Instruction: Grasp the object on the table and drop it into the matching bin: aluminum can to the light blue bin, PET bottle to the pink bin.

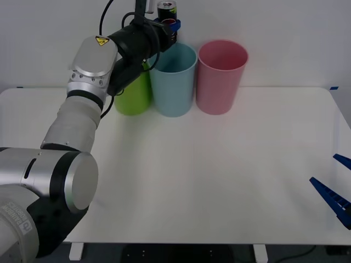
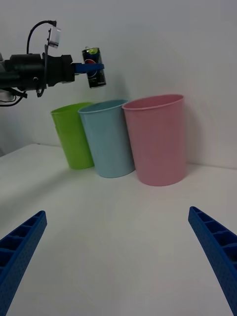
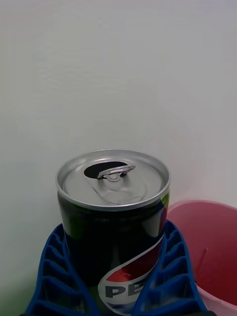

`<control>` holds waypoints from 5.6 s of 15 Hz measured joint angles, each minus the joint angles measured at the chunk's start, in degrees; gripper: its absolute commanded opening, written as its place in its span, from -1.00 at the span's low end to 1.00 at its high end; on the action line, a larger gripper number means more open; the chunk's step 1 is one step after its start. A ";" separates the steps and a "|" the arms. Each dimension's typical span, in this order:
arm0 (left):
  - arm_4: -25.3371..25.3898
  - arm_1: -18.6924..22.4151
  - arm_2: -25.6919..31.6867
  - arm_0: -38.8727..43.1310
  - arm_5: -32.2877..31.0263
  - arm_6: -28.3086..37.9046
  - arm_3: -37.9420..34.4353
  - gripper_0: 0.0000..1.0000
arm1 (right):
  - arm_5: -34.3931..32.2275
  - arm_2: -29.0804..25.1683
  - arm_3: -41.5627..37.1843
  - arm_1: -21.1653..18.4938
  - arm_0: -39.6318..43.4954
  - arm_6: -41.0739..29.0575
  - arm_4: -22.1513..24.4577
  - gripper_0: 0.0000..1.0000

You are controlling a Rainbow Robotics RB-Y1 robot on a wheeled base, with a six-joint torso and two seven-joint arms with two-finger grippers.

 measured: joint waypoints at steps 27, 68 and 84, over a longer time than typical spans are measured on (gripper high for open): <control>12.74 2.90 -2.41 2.44 -1.57 -2.52 -0.03 1.00 | 0.00 0.00 0.00 0.00 0.00 0.00 0.00 1.00; 30.62 24.03 15.22 69.90 -38.57 -1.64 -56.50 1.00 | 0.00 0.00 0.00 0.00 0.00 0.00 0.00 1.00; 41.61 24.03 18.78 79.74 -39.70 -2.52 -56.49 1.00 | 0.00 0.00 0.00 0.00 0.00 0.00 0.00 1.00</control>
